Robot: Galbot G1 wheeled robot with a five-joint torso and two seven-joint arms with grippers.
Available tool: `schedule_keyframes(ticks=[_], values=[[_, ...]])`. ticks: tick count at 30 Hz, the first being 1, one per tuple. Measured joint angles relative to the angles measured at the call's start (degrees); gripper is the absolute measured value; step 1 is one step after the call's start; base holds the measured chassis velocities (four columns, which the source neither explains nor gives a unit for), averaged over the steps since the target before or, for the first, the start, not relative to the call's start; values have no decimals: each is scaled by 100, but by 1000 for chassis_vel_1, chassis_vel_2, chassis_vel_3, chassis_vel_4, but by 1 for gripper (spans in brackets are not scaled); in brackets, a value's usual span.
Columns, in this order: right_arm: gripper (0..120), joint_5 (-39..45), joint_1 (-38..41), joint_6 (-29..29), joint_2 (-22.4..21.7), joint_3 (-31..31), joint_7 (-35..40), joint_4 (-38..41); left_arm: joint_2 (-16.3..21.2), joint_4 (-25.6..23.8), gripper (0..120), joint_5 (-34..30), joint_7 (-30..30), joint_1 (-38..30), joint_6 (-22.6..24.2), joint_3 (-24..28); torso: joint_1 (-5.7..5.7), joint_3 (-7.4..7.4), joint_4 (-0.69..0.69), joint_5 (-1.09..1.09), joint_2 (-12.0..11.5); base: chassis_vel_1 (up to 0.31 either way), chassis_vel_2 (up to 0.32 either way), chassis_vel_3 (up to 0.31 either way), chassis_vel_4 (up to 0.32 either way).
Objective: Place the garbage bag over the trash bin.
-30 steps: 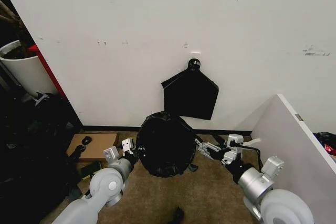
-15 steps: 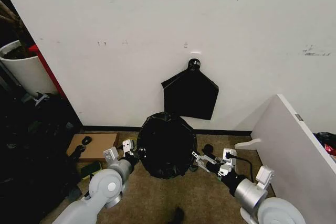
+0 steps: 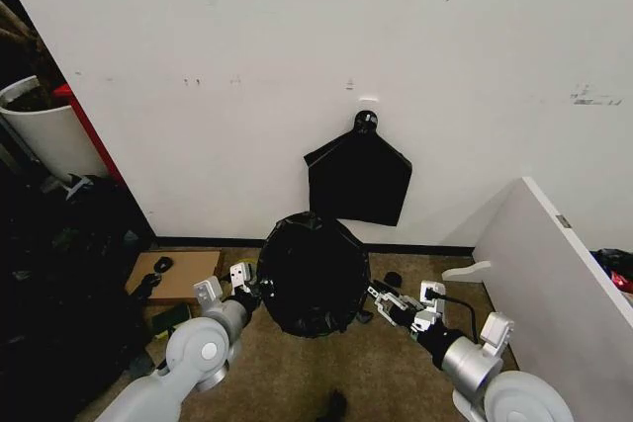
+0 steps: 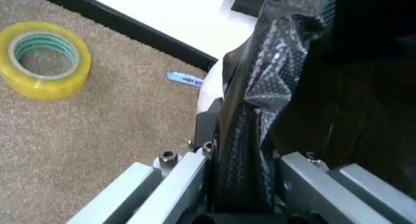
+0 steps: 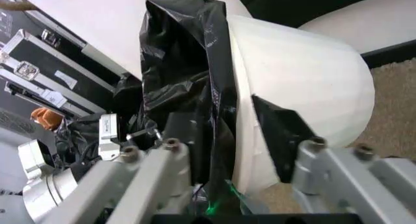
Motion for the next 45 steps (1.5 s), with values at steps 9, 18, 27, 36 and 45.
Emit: schedule_keyframes(ticks=[9,18,27,36,45], values=[[0,-32,-41,-2,3,-1,22,16,12,-14,0,5,3,9,-2,-1,0,0,0,0,0,0,0,0,0],[0,-104,-35,51,40,-2,123,-33,-2,-25,0,8,8,18,-4,0,0,0,0,0,0,0,0,0,0],[0,-249,85,98,34,-8,277,-282,4,-79,0,-40,8,33,-2,-14,0,0,0,0,0,0,0,0,0],[0,-765,1,179,23,-159,183,-450,-52,-65,0,-68,-14,1,-3,-19,0,0,-1,0,0,0,0,0,0],[13,-918,62,390,22,-196,65,-494,-57,-66,0,-70,-35,20,12,-10,0,0,0,0,0,0,0,0,0]])
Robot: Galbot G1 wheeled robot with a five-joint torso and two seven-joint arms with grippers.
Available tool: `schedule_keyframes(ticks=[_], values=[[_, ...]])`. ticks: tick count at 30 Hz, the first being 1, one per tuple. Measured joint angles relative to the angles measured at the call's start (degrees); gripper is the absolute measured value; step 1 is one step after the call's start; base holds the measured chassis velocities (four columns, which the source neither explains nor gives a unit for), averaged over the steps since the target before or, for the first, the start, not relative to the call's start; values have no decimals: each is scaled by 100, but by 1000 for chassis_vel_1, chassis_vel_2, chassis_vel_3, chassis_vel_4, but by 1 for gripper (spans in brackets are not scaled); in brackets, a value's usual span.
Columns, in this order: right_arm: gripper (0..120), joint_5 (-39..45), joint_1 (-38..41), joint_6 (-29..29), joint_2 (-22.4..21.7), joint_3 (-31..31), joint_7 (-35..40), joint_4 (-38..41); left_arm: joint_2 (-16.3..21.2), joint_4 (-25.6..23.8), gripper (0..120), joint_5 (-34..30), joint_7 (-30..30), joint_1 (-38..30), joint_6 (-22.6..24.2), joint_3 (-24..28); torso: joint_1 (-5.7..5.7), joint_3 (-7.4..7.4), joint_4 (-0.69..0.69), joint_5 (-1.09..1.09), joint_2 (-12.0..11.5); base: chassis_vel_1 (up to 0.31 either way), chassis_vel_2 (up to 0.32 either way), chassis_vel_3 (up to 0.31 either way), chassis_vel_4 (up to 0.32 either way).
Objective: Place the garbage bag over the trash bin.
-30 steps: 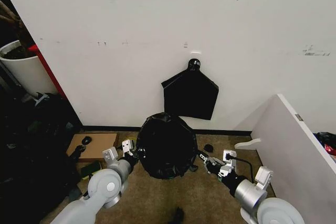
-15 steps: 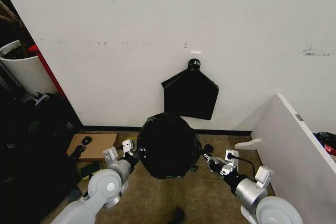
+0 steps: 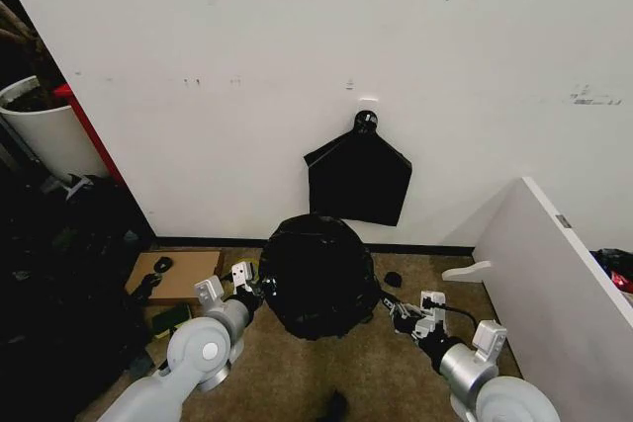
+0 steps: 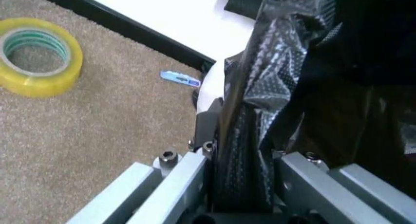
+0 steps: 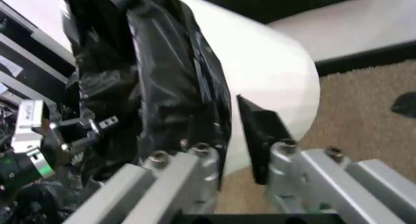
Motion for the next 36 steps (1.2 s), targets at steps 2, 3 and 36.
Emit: schedule_keyframes(ticks=[2,3,36], values=[[23,-98,-2,124,-1,-26,-58,-38,-16,0,0,-19,-36,4,32,0,0,0,0,0,0,0,0,0,0],[26,-139,-7,202,3,-39,-70,-62,-31,-1,0,-49,-87,3,64,-1,0,0,0,0,0,0,0,0,0],[100,-661,-662,725,614,497,299,628,-1135,1283,0,-1184,-2524,-1204,1544,360,0,0,0,0,0,0,0,0,0]])
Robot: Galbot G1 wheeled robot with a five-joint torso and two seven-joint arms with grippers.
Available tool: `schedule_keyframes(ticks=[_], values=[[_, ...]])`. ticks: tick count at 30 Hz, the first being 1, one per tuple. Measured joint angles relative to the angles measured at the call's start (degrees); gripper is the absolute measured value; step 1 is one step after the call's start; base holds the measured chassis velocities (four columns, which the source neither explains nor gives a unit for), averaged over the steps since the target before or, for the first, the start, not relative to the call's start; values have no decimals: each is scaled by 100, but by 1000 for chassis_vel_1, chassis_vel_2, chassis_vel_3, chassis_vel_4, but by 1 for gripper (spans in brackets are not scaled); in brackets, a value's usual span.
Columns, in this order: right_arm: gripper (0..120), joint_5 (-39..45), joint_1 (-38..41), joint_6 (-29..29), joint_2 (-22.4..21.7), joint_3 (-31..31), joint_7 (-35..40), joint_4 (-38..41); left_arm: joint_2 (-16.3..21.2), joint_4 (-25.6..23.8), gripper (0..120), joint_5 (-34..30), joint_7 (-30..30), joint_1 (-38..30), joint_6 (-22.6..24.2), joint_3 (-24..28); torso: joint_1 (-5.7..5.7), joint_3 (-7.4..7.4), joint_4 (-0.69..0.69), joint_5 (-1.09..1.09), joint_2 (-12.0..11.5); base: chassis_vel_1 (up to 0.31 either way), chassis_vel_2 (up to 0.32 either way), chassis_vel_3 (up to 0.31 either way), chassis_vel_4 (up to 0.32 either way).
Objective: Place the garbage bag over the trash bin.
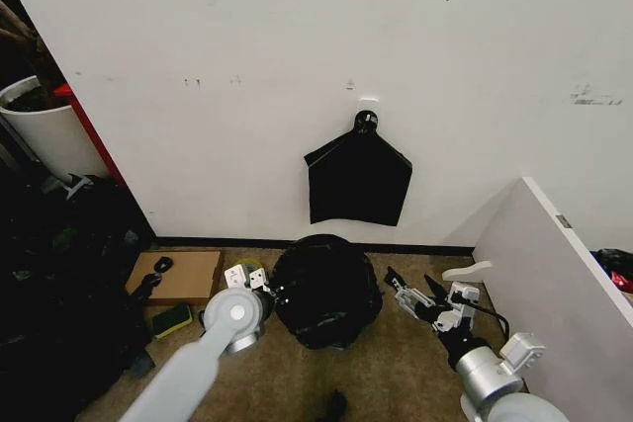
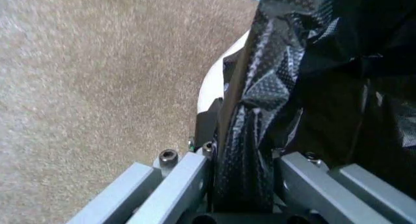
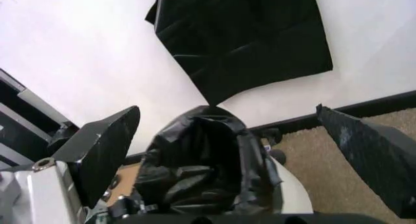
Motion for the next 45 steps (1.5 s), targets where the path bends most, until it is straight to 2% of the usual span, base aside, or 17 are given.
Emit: schedule_keyframes(ticks=[11,13,15,16,22,23,25,28,29,30,36,39,42,45], values=[[100,-23,9,-15,-20,-13,8,-19,-106,166,0,14,-92,-23,104,15,0,0,1,1,0,0,0,0,0],[100,-19,6,-16,-20,-12,10,-31,-105,150,8,43,-84,-14,89,11,0,0,1,-1,0,0,0,0,0],[100,-18,6,-16,-20,-12,10,-36,-104,136,10,56,-82,-11,82,11,0,0,1,-1,0,0,0,0,0],[100,-13,5,-16,-21,-12,10,-48,-100,101,16,83,-78,-10,56,11,0,0,0,-1,0,0,0,0,0],[100,-7,7,-21,-23,-50,10,-60,-55,17,38,185,-26,-18,62,7,0,0,1,0,0,0,0,0,0],[100,-7,7,-21,-23,-50,10,-60,-55,17,38,185,-26,-18,62,7,0,0,1,0,0,0,0,0,0],[100,-6,-4,-23,-19,-66,6,-60,-24,-90,49,475,231,16,59,-6,0,0,0,0,0,0,0,0,0],[100,-3,-8,-23,-21,-74,3,-63,16,-202,59,611,342,34,51,-13,0,0,0,-1,0,0,0,0,0],[100,-2,-9,-25,-23,-85,0,-63,40,-250,66,651,419,39,38,-21,0,0,0,0,0,0,0,0,0],[100,-2,-9,-25,-23,-85,0,-63,40,-250,66,651,419,39,38,-21,0,0,0,0,0,0,0,0,0],[100,-3,-24,-29,-21,-124,-20,-54,129,-371,91,837,805,86,-35,-34,0,0,1,0,0,0,0,0,0],[100,-3,-34,-29,-26,-122,-26,-54,144,-373,98,914,909,104,-34,-25,0,0,1,0,0,0,0,0,0],[100,-2,-53,-28,-35,-109,-38,-54,153,-347,100,1032,1073,124,-41,-2,0,0,0,-1,0,0,0,0,0],[100,-4,-76,-23,-37,-109,-52,-56,194,-381,100,1307,1561,214,-265,24,0,0,0,-1,0,0,0,0,0]])
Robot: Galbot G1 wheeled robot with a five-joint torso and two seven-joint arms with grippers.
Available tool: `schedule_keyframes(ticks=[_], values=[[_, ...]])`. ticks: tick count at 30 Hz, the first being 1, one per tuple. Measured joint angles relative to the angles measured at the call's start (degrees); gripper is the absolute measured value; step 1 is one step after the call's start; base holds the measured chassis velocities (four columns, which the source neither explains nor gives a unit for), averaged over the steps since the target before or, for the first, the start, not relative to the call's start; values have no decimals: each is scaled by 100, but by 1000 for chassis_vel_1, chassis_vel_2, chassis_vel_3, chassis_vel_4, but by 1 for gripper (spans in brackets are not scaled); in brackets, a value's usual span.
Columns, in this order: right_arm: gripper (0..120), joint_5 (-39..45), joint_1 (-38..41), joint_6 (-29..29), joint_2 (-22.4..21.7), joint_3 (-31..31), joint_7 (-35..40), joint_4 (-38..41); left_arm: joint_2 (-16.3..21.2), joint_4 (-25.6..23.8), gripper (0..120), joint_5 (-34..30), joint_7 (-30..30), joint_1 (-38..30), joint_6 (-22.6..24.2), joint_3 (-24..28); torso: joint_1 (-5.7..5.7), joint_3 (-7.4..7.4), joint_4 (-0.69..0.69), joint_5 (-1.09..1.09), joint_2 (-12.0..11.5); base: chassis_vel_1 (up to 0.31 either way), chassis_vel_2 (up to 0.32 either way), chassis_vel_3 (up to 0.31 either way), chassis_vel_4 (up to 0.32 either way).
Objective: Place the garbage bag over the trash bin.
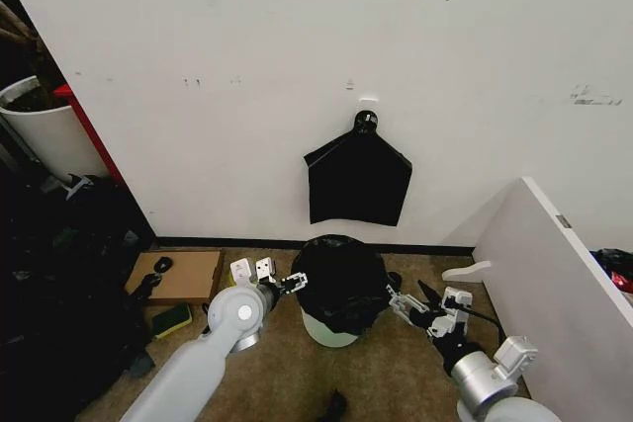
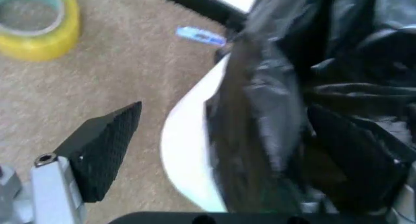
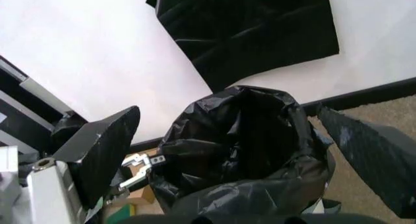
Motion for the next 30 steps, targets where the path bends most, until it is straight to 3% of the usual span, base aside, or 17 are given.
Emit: schedule_keyframes(ticks=[3,6,7,12,13,14,16,17,20,23,30], values=[[100,0,8,4,0,-2,-3,-7,58,-81,100,310,323,71,-153,14,0,0,0,1,0,0,0,0,0],[100,-20,83,31,11,-3,-4,-61,186,-250,100,1208,766,251,-512,43,0,0,0,0,0,0,0,0,0],[100,-20,83,31,11,-3,-4,-61,186,-250,100,1208,766,251,-512,43,0,0,0,0,0,0,0,0,0],[100,-1058,308,535,212,33,64,-437,419,-647,100,3203,1314,945,-1690,-176,0,0,-1,1,0,0,0,0,0],[100,-1205,332,611,250,39,85,-486,435,-682,100,3373,1347,1027,-1815,-210,0,0,1,2,0,0,0,0,0],[100,-1568,377,850,375,55,139,-601,467,-829,100,3898,1443,1334,-2221,-318,0,0,2,3,0,0,0,0,0],[100,-1568,377,850,375,55,139,-601,467,-829,100,3898,1443,1334,-2221,-318,0,0,2,3,0,0,0,0,0],[100,-2062,378,1170,564,91,169,-703,420,-1082,100,4596,1517,1802,-2751,-391,0,0,2,2,0,0,0,0,0],[100,-2883,200,1633,909,168,194,-790,188,-1347,100,5571,1570,2458,-3419,-453,0,-1,-1,0,0,0,0,0,0],[100,-3270,38,1868,1102,222,207,-810,43,-1430,100,5977,1595,2831,-3698,-551,0,-1,-2,0,0,0,0,0,0],[100,-4445,-756,3047,1744,579,172,-784,-522,-1737,100,7139,1644,4078,-4720,-1272,0,-1,-2,1,1,0,0,0,0]])
